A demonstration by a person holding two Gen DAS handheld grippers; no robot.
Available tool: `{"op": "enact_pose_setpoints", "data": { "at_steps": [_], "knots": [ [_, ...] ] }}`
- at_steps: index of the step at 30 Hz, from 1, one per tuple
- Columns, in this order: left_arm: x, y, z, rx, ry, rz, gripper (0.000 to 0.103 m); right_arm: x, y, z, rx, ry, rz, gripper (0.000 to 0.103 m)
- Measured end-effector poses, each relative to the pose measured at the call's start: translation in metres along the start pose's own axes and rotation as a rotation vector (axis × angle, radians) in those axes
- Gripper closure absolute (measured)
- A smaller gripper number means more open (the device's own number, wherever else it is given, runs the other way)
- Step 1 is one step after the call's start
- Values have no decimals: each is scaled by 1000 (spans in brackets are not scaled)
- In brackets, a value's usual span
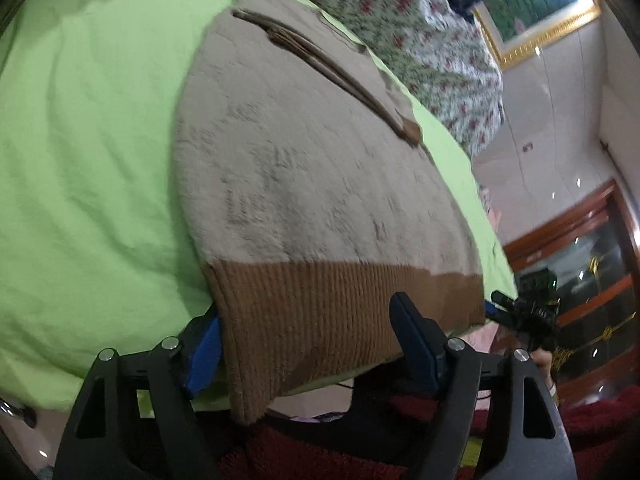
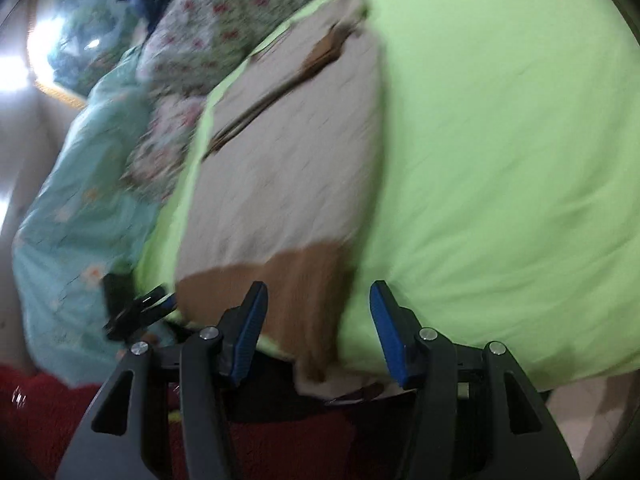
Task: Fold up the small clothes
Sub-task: 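Grasp the brown ribbed hem with both grippers, then lift the hem with both grippers and fold it toward the collar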
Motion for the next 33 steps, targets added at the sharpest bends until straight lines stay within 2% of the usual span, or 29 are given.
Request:
{"op": "enact_pose_setpoints", "data": {
  "at_steps": [2,4,11,12,13,14,15,18,21,26,33],
  "knots": [
    [6,4,1,-10,34,12,32,-6,17,1,-8,-19,24,48],
    [5,8,1,-34,45,26,49,-12,30,5,-11,-27,45,48],
    [-7,8,5,-59,20,-3,51,-12,30,6,-24,-26,59,52],
    [-5,8,4,-56,30,7,55,-12,30,5,-26,-39,40,60],
    [-4,7,2,-51,45,20,70,-12,31,4,-34,-67,-6,69],
    [-3,8,1,-53,54,25,83,-11,31,3,-43,-83,-30,92],
    [-3,9,-1,-66,55,21,99,-11,31,2,-45,-91,-40,95],
    [-9,6,-5,-53,45,24,98,-7,23,1,-19,-89,-20,95],
    [-9,-6,2,-1,25,19,98,3,13,2,1,-63,-17,96],
    [11,-47,32,146,42,-28,98,-12,-15,15,113,-53,150,96],
    [43,-83,77,276,82,-70,98,-49,-45,48,233,-102,291,96]
  ]
}}
Point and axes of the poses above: each gripper's, at about its wrist camera, not at the fingertips, and y roughly the way its jaws point, x to its right, z to its top, the point moved 7 cm from there along y, roughly the way its jaws point, and after that the axes turned 1 degree about -x, right-handed, at the moved point
